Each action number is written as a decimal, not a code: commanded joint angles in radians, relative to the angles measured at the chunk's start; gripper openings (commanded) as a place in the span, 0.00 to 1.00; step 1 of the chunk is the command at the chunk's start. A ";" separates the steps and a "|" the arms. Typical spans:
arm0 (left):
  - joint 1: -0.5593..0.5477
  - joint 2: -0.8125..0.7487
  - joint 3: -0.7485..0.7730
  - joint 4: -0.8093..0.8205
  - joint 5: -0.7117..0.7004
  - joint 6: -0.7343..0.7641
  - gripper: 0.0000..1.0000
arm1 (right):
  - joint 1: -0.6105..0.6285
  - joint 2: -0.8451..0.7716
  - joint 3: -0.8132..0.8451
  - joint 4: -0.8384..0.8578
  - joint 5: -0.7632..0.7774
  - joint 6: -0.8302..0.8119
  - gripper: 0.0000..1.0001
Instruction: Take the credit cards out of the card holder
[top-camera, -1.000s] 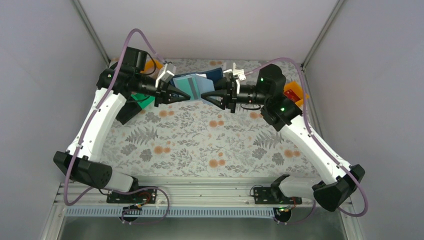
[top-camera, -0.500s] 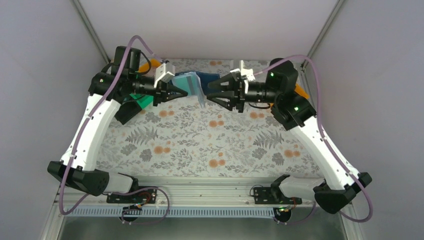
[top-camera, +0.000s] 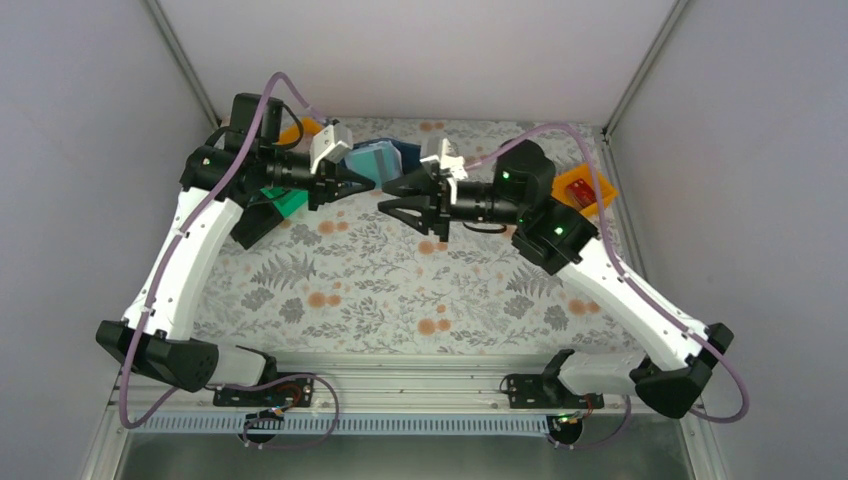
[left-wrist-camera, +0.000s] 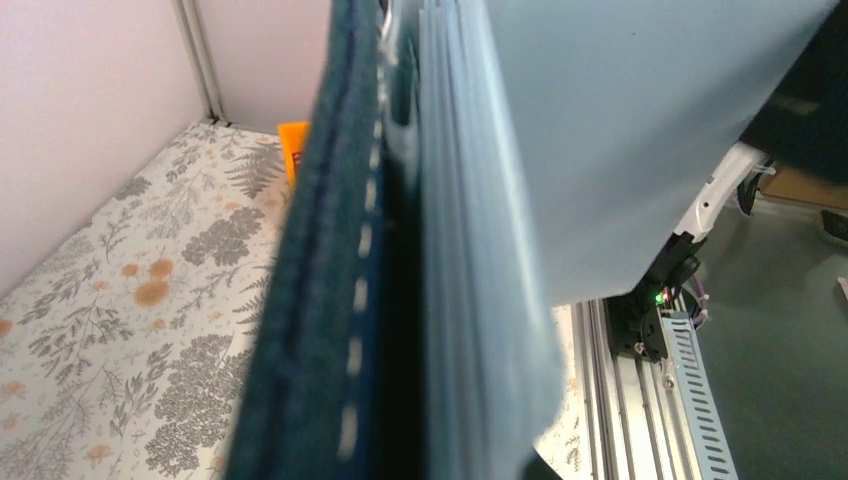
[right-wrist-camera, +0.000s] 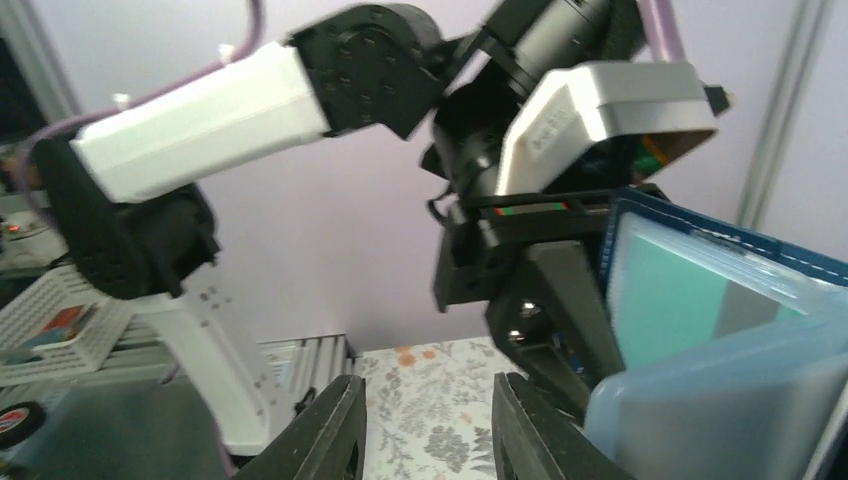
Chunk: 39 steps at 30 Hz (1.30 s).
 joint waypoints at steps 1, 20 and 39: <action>-0.001 -0.021 -0.005 0.021 0.021 -0.003 0.02 | 0.041 0.087 0.035 0.024 0.204 0.005 0.34; 0.002 -0.059 -0.074 0.050 -0.139 -0.041 0.02 | -0.042 0.010 0.140 -0.285 0.638 0.128 0.56; 0.002 -0.050 -0.053 0.019 -0.101 -0.005 0.02 | -0.088 0.122 0.200 -0.266 0.221 0.002 0.99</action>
